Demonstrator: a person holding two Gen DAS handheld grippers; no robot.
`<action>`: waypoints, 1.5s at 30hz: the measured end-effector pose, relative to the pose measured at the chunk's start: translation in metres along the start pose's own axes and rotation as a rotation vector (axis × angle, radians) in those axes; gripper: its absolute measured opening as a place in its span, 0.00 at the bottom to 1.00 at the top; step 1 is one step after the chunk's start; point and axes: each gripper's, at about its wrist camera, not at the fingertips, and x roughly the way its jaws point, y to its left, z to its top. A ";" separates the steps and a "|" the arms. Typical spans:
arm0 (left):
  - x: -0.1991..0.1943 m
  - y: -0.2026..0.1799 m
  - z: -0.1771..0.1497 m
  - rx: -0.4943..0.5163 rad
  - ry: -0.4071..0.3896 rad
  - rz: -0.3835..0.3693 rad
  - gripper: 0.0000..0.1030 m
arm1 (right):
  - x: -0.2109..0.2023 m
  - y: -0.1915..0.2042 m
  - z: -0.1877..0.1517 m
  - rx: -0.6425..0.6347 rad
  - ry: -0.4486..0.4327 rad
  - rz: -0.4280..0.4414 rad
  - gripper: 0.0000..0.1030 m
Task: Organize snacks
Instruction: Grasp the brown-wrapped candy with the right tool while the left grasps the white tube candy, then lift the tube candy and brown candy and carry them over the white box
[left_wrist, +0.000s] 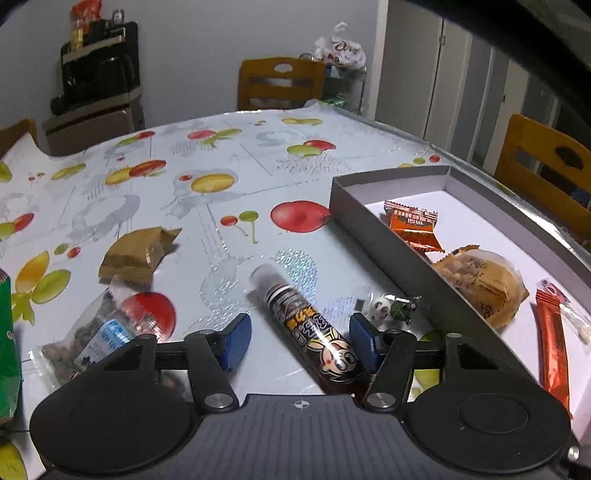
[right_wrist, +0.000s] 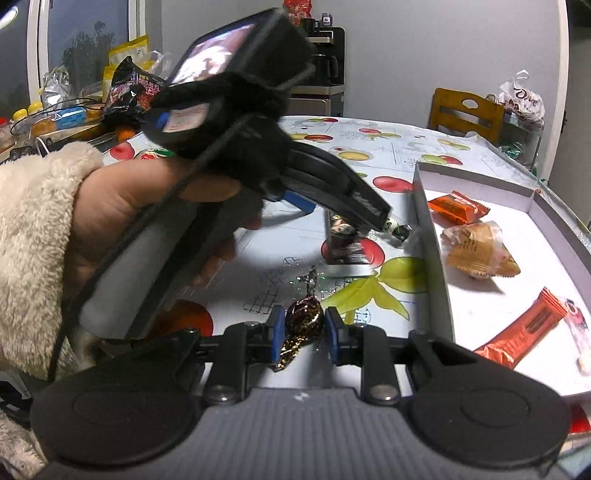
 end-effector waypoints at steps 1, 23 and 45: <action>-0.002 0.003 -0.001 0.001 0.002 -0.002 0.55 | 0.000 0.000 0.000 0.000 0.000 0.000 0.22; 0.002 0.000 -0.008 0.168 -0.054 -0.096 0.40 | 0.002 0.005 0.001 -0.006 0.002 0.000 0.23; -0.037 0.022 -0.013 0.109 -0.097 -0.134 0.24 | 0.003 0.006 0.001 -0.011 0.002 -0.002 0.23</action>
